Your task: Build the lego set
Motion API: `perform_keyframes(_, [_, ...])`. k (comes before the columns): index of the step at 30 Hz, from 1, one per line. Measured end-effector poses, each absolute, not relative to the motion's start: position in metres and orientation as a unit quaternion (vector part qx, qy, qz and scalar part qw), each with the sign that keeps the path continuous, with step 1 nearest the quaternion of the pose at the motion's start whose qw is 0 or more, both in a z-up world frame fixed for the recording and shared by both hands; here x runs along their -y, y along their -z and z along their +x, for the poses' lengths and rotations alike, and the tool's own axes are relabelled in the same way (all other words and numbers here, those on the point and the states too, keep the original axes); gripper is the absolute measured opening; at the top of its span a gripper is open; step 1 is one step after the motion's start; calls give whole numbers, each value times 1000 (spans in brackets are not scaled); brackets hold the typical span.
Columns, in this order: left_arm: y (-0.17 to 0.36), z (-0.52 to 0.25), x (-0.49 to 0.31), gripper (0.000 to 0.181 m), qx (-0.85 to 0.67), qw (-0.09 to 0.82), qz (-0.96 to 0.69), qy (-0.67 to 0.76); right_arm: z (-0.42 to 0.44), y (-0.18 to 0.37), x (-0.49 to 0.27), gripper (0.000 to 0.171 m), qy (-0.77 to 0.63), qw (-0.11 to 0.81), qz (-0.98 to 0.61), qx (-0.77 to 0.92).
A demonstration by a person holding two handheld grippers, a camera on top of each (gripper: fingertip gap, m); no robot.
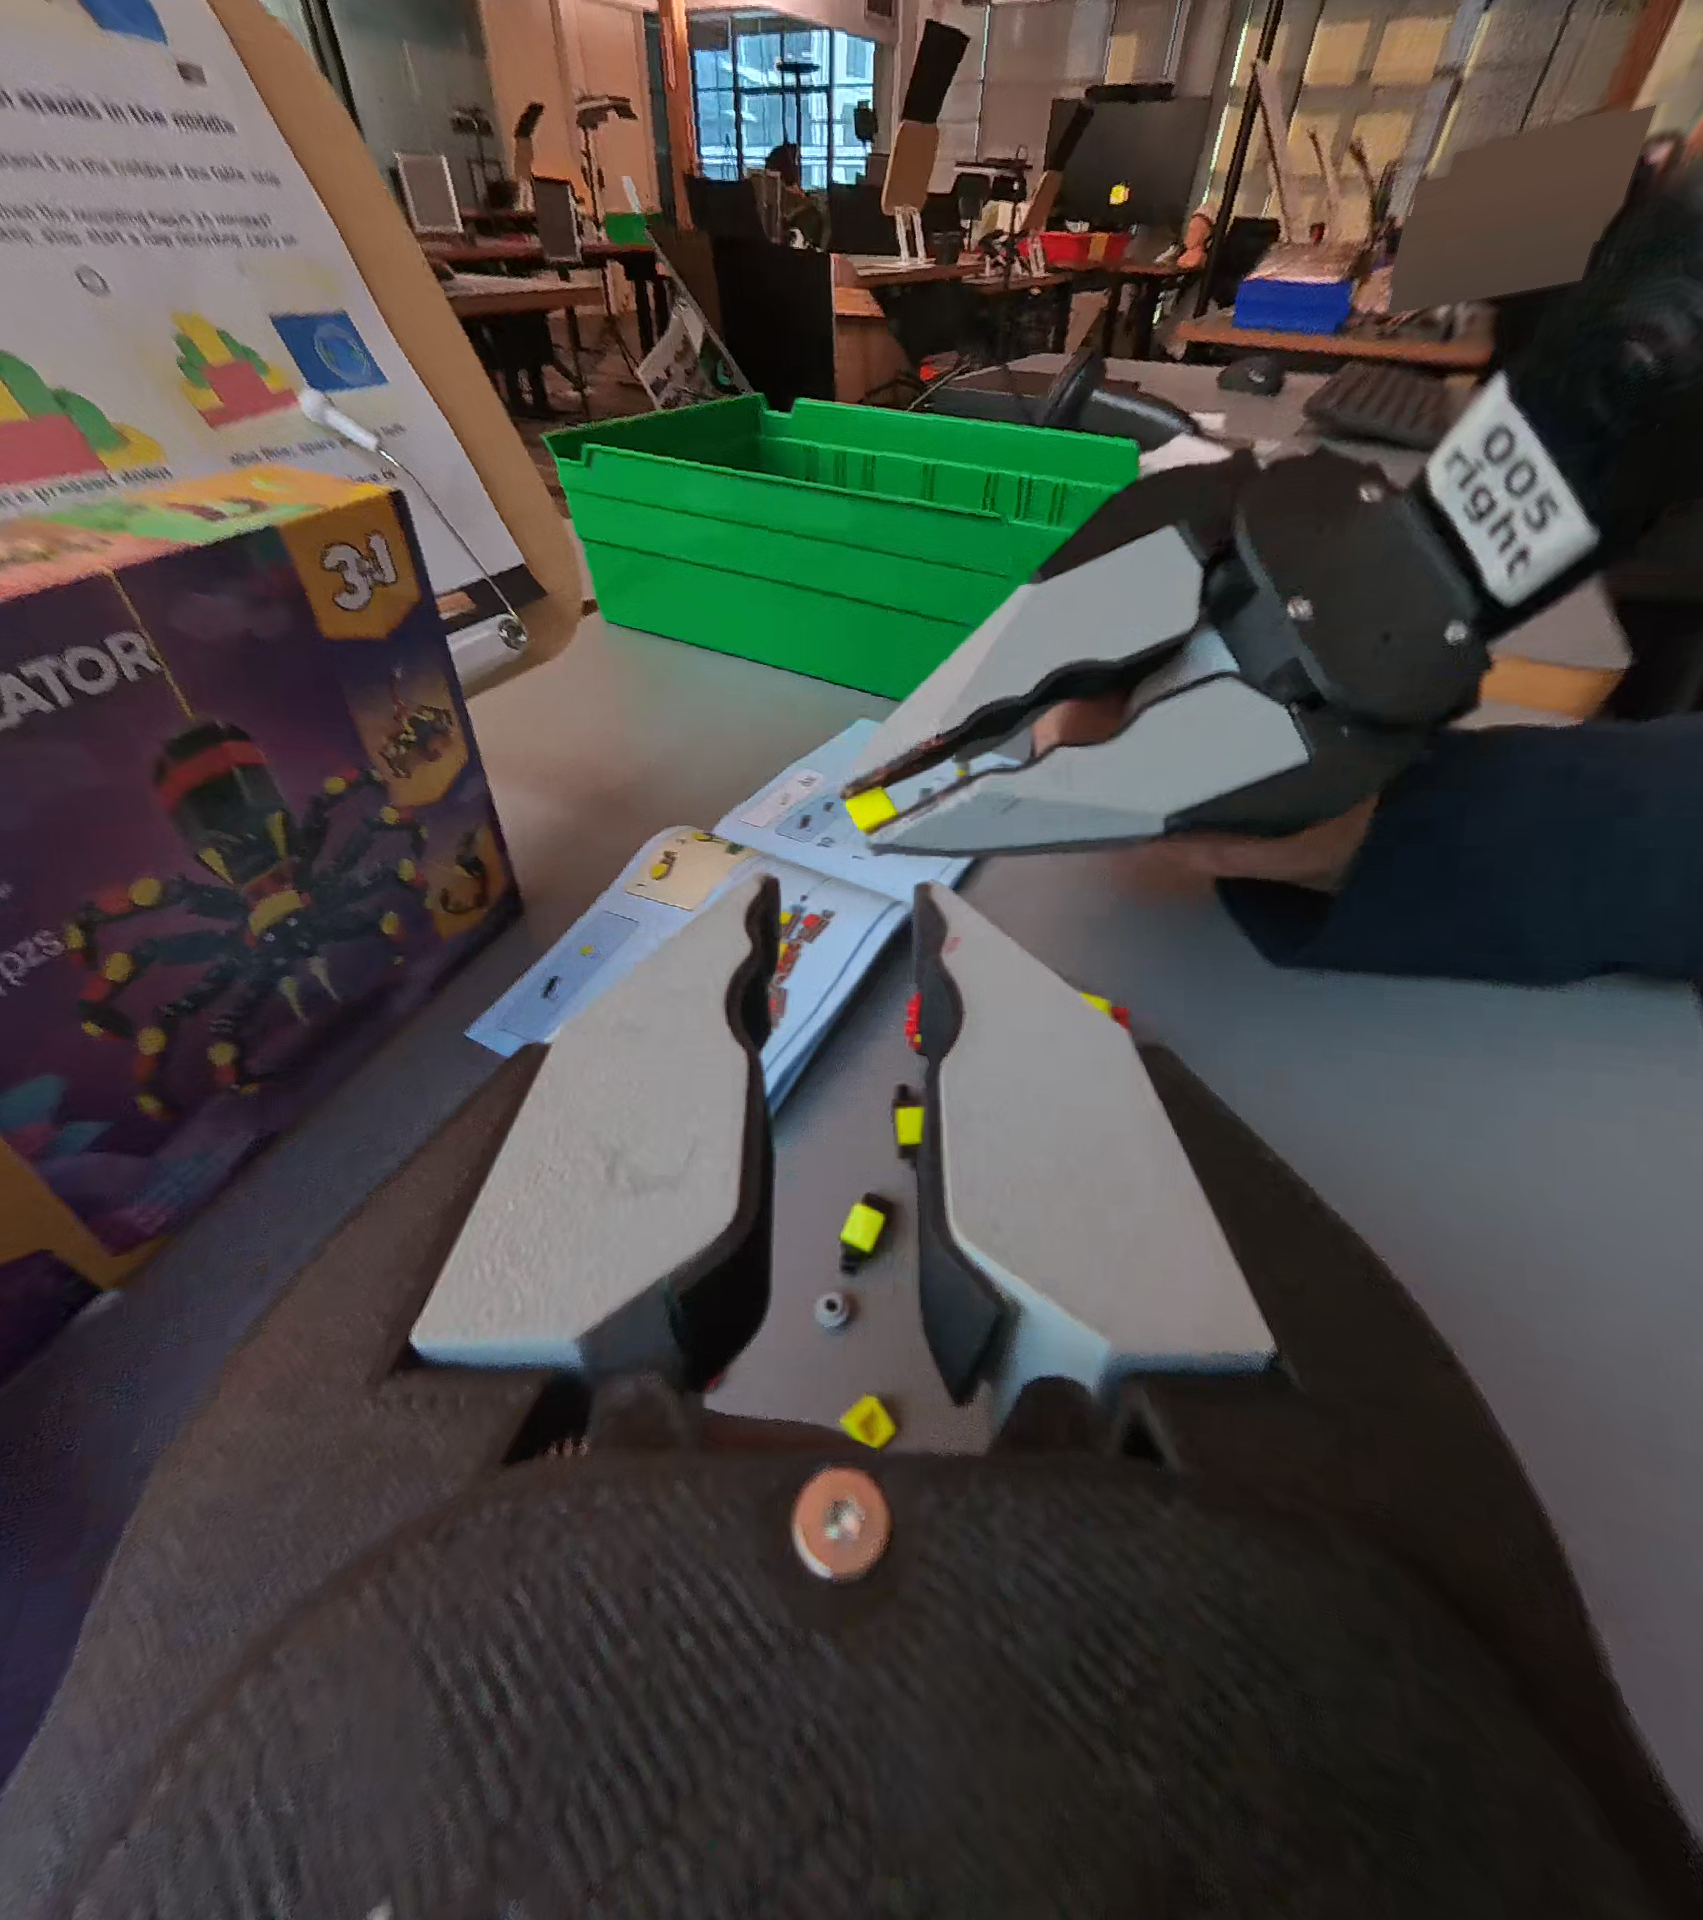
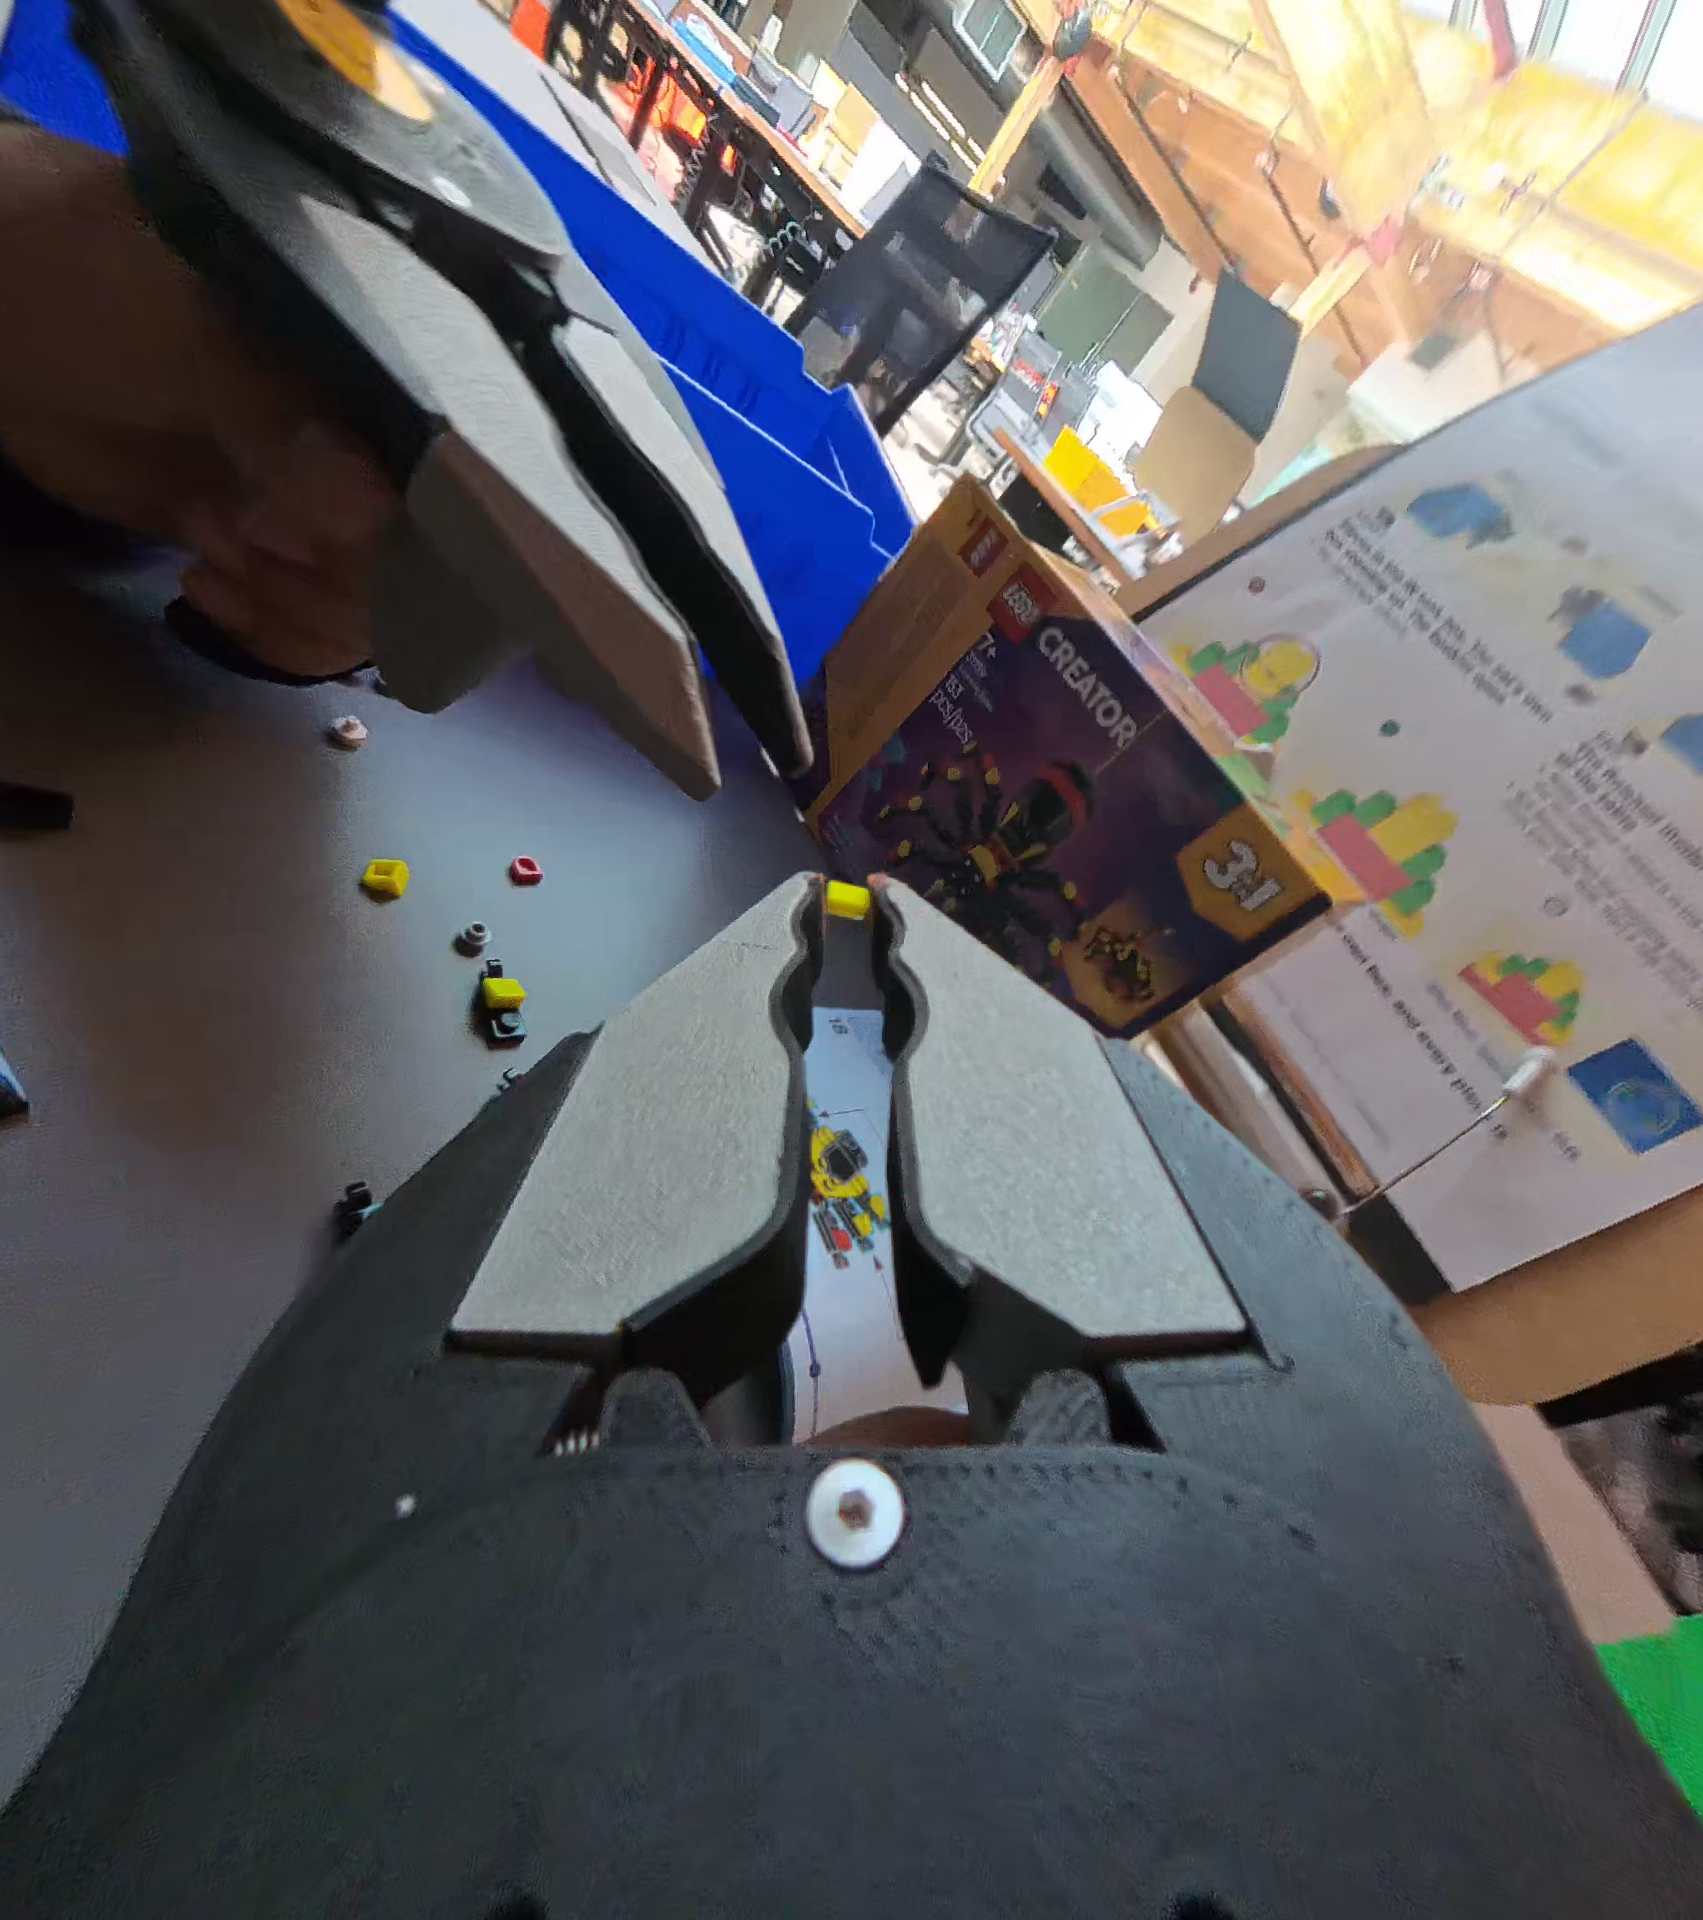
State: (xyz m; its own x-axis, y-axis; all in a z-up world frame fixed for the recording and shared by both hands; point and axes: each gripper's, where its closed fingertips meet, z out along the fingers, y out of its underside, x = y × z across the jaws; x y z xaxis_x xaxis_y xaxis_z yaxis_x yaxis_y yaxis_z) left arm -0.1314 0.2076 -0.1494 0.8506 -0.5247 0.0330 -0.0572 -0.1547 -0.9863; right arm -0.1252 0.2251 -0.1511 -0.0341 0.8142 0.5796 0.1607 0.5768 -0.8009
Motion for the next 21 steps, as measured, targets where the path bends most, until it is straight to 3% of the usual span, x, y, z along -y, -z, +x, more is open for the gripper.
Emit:
perform_keyframes(10, [145, -115, -190, 21, -132, 517, -734, 420, -126, 147, -188, 5, -185, 646, -263, 692])
perform_keyframes(21, [149, -104, -181, 6, -170, 490, -735, 437, -123, 149, -173, 4, -147, 657, -228, 704])
